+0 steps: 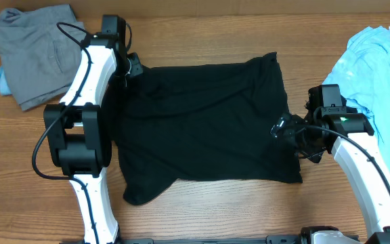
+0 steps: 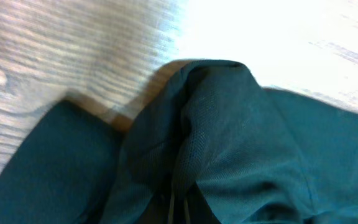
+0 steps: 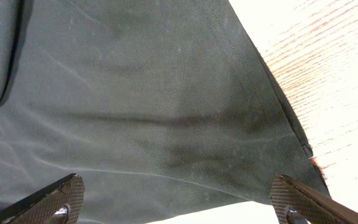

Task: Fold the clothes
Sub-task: 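Move the left gripper to grasp the polo's upper left collar edge, then move the right gripper to grasp the polo's upper right corner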

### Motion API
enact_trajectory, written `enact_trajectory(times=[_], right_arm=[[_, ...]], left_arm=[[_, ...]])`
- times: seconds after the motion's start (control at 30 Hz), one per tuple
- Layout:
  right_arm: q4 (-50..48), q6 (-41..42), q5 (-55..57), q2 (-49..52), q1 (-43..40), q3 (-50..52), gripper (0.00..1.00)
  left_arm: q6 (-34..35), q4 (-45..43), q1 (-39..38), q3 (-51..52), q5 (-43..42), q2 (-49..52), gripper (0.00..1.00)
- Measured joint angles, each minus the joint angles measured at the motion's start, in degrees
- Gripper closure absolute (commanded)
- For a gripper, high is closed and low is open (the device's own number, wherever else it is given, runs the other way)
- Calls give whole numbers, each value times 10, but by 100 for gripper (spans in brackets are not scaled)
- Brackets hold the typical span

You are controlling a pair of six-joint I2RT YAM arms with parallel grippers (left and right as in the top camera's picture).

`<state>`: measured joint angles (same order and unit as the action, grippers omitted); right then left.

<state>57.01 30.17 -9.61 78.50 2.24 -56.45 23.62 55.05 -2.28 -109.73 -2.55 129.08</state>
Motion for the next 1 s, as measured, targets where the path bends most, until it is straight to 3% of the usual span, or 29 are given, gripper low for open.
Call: enact_trajectory(times=[0.27,0.3,0.33,0.43,0.53,0.7,0.77,0.87,1.0], right_arm=[[-3,0,0,0,0,0,0],[-4,0,0,0,0,0,0],[-4,0,0,0,0,0,0],[-9,0,0,0,0,0,0],[-12,0,0,0,0,0,0],[-70,-15,0,0,0,0,0],[-85,-23,0,2,0,-5,1],[-75,-34,0,25,0,-55,1],[-61,-57,2,97,0,-196,1]], left_arm=[[10,-18,0,-49,-34,0,95],[12,-24,0,-50,-35,0,92],[16,-30,0,-51,-37,0,83],[19,-34,0,-51,-39,0,75],[20,-33,0,-51,-38,0,75],[19,-23,0,-51,-29,0,85],[17,-17,0,-51,-28,0,79],[13,-9,0,-51,-27,0,73],[7,0,0,-51,-26,0,61]])
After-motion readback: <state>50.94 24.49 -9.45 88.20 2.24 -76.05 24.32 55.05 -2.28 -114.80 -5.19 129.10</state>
